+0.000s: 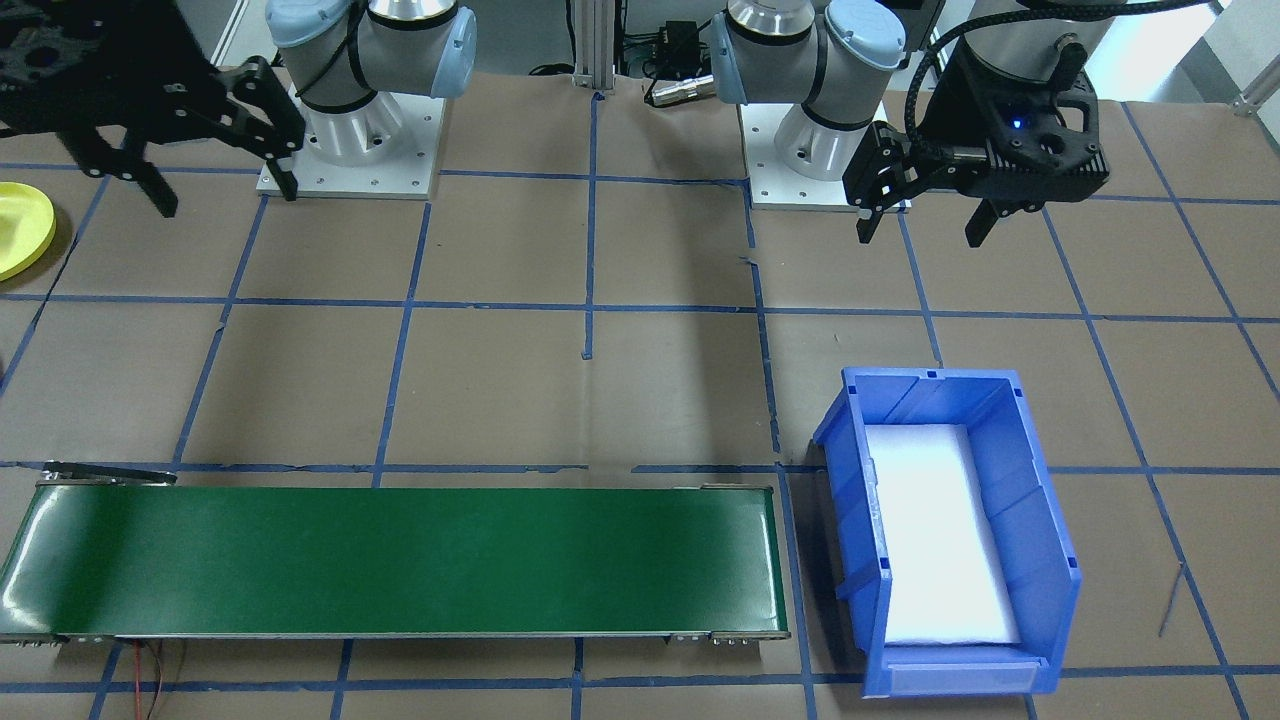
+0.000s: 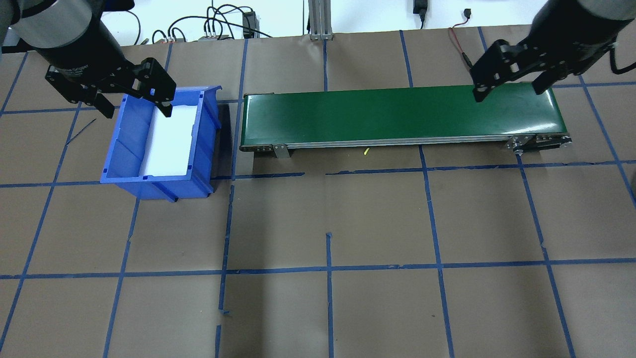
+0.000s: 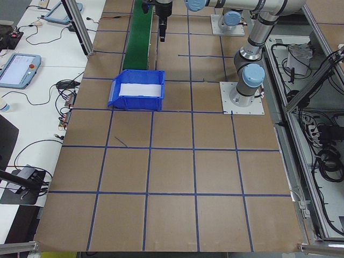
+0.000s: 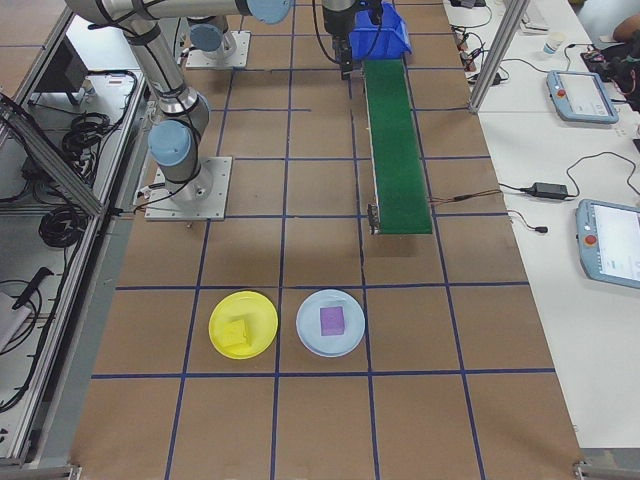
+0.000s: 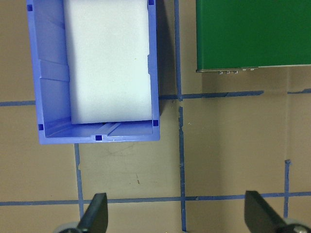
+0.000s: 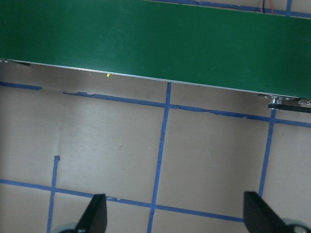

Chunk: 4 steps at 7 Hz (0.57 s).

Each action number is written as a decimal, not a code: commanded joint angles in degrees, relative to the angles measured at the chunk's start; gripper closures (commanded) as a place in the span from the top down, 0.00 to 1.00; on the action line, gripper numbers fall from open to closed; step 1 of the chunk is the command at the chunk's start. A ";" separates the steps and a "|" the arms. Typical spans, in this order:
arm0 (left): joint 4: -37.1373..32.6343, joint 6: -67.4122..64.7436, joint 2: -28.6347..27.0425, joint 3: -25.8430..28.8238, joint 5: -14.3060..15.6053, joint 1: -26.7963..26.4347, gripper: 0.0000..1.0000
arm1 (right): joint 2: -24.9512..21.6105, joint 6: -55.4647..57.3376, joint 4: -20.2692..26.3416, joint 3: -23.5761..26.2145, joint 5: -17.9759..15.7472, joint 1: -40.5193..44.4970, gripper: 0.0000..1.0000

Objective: Move block left to right into plate

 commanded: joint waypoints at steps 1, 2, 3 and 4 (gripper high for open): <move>0.00 0.00 0.00 0.00 -0.03 0.09 1.00 | 0.91 15.46 -0.11 -0.01 -6.07 9.29 1.00; 0.00 0.00 0.00 0.00 0.06 0.00 1.00 | 1.18 15.40 2.33 -0.36 -7.17 9.84 1.00; 0.00 0.00 0.00 0.00 -0.03 0.09 1.00 | 1.70 15.40 4.70 -1.67 -7.18 9.84 1.00; 0.00 0.00 0.00 0.00 -0.03 0.09 1.00 | 3.27 15.48 4.81 -3.77 -7.27 9.84 1.00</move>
